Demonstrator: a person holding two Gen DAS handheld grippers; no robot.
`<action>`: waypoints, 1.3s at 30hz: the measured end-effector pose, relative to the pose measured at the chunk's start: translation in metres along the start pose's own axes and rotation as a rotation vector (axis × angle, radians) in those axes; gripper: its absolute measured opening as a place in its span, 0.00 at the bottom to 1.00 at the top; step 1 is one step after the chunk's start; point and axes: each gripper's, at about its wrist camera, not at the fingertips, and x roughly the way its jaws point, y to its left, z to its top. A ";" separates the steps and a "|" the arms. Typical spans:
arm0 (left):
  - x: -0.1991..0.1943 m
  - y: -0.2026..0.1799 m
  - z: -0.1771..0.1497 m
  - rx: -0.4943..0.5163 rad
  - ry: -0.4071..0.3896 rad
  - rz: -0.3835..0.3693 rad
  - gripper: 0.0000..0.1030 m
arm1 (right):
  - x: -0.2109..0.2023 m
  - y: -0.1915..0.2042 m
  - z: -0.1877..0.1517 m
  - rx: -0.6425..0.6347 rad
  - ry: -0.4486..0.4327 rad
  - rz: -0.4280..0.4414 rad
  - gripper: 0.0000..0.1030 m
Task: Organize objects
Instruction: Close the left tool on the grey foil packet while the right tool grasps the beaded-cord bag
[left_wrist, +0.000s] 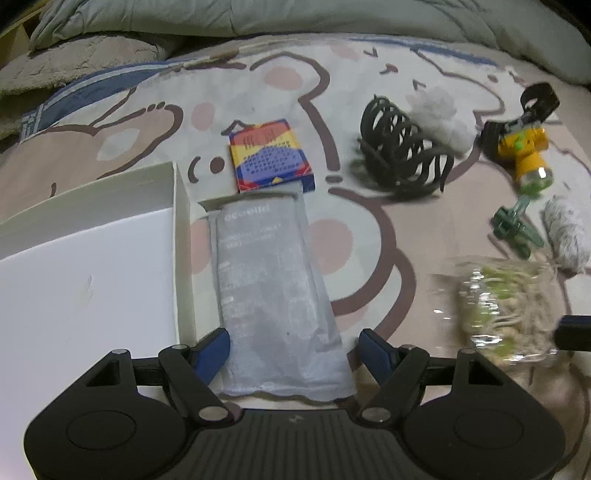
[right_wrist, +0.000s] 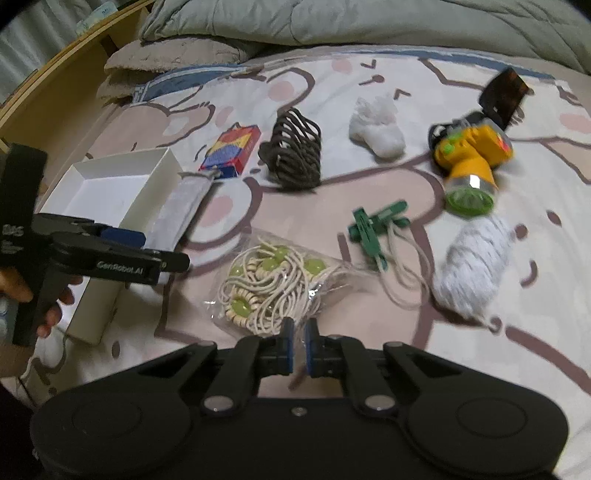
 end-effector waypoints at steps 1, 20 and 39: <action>0.001 0.000 -0.001 0.002 0.007 -0.003 0.66 | -0.003 -0.002 -0.003 0.004 0.006 0.000 0.06; -0.029 -0.008 -0.036 0.013 -0.072 -0.098 0.55 | -0.033 -0.030 -0.014 0.231 -0.078 -0.108 0.61; 0.015 -0.014 0.008 0.009 -0.014 0.052 0.74 | -0.009 -0.012 -0.005 0.212 -0.063 -0.135 0.79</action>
